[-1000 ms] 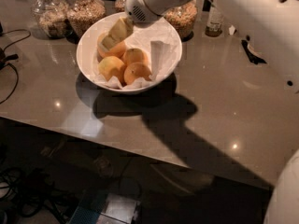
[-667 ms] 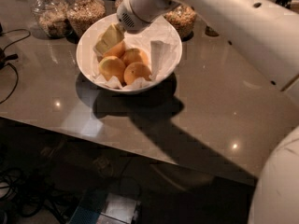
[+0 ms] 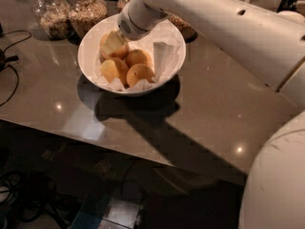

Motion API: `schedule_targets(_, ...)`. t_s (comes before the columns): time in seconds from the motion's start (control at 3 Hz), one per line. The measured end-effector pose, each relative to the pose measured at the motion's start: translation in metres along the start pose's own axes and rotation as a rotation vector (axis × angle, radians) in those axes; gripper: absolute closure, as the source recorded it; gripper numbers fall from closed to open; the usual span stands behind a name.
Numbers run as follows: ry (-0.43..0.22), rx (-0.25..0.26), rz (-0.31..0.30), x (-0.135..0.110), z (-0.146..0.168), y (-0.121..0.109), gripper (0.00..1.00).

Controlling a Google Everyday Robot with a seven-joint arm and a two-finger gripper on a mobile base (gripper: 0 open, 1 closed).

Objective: Pick orange from white bowl

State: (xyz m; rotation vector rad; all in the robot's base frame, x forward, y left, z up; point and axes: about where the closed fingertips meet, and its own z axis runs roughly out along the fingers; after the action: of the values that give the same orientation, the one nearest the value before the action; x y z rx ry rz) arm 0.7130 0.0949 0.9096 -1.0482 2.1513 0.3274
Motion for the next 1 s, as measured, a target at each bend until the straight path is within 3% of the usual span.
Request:
schedule_targets(0.33, 0.028, 0.064, 0.071, 0.0099, 0.0019, -0.0052, 0.46)
schedule_targets(0.67, 0.037, 0.070, 0.085, 0.0110, 0.0022, -0.0045, 0.28)
schedule_targets(1.0, 0.055, 0.072, 0.124, 0.0091, 0.0102, -0.0042, 0.20)
